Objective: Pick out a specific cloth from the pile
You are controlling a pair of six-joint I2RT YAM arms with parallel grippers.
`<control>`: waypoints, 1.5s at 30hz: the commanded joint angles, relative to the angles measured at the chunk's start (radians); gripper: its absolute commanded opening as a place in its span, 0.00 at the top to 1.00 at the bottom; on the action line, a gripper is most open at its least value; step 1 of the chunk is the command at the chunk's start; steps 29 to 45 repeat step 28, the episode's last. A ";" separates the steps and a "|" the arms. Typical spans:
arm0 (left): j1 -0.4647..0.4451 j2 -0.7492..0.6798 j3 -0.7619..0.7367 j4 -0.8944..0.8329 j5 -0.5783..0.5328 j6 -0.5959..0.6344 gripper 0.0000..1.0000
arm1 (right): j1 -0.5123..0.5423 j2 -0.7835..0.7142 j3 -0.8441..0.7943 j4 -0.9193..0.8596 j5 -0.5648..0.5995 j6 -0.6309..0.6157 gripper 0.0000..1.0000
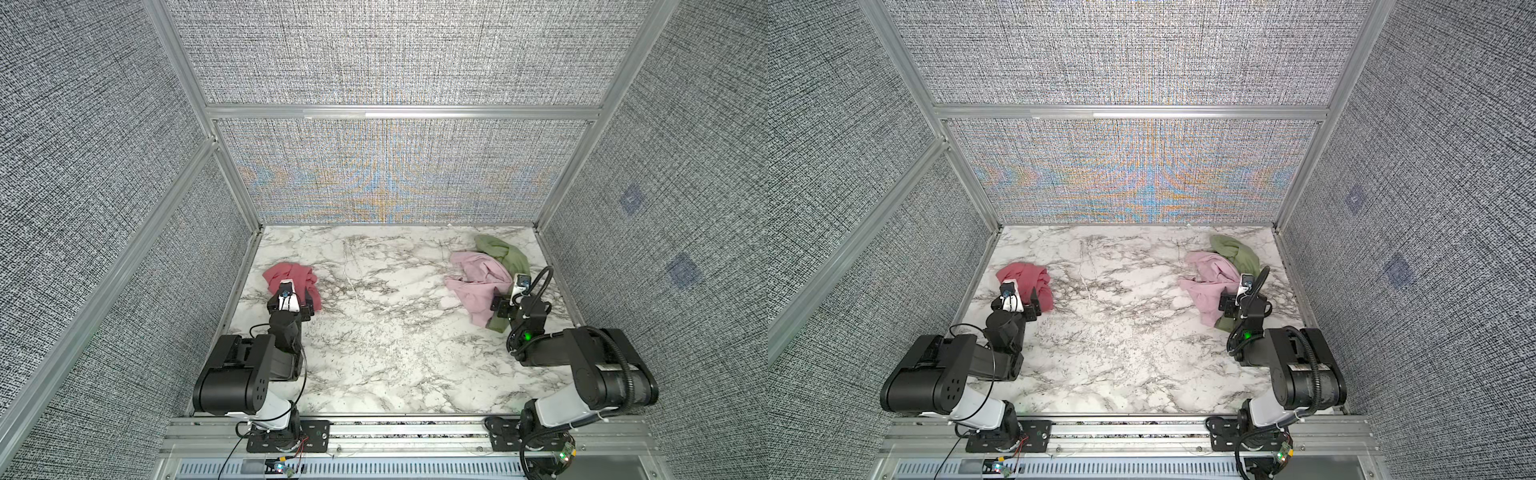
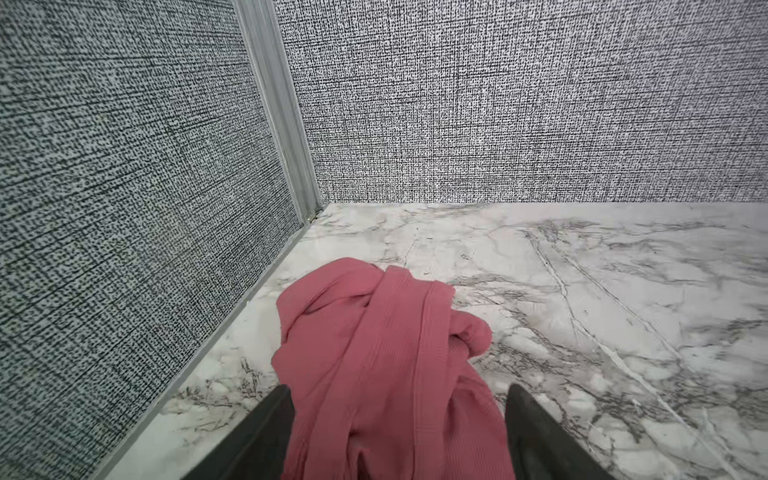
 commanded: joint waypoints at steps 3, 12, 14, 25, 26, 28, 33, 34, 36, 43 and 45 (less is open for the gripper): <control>-0.001 0.001 -0.002 0.032 0.019 0.000 0.01 | -0.002 -0.001 0.007 0.002 -0.017 0.011 0.01; 0.000 -0.001 -0.002 0.031 0.018 -0.002 0.01 | -0.003 0.000 0.005 0.005 -0.018 0.011 0.01; 0.000 -0.001 -0.006 0.034 0.018 0.000 0.01 | -0.003 -0.001 0.005 0.005 -0.018 0.012 0.01; -0.001 0.002 0.004 0.019 0.018 -0.002 0.01 | -0.002 0.000 0.005 0.004 -0.018 0.012 0.01; -0.001 0.001 0.002 0.024 0.018 -0.002 0.01 | -0.003 -0.001 0.006 0.004 -0.018 0.012 0.01; 0.000 0.001 -0.002 0.032 0.018 -0.002 0.01 | -0.003 0.000 0.005 0.004 -0.018 0.011 0.01; 0.000 0.001 -0.002 0.032 0.018 -0.002 0.01 | -0.003 0.000 0.005 0.004 -0.018 0.011 0.01; 0.000 0.001 -0.002 0.032 0.018 -0.002 0.01 | -0.003 0.000 0.005 0.004 -0.018 0.011 0.01; 0.000 0.001 -0.002 0.032 0.018 -0.002 0.01 | -0.003 0.000 0.005 0.004 -0.018 0.011 0.01; 0.000 0.001 -0.002 0.032 0.018 -0.002 0.01 | -0.003 0.000 0.005 0.004 -0.018 0.011 0.01; 0.000 0.001 -0.002 0.032 0.018 -0.002 0.01 | -0.003 0.000 0.005 0.004 -0.018 0.011 0.01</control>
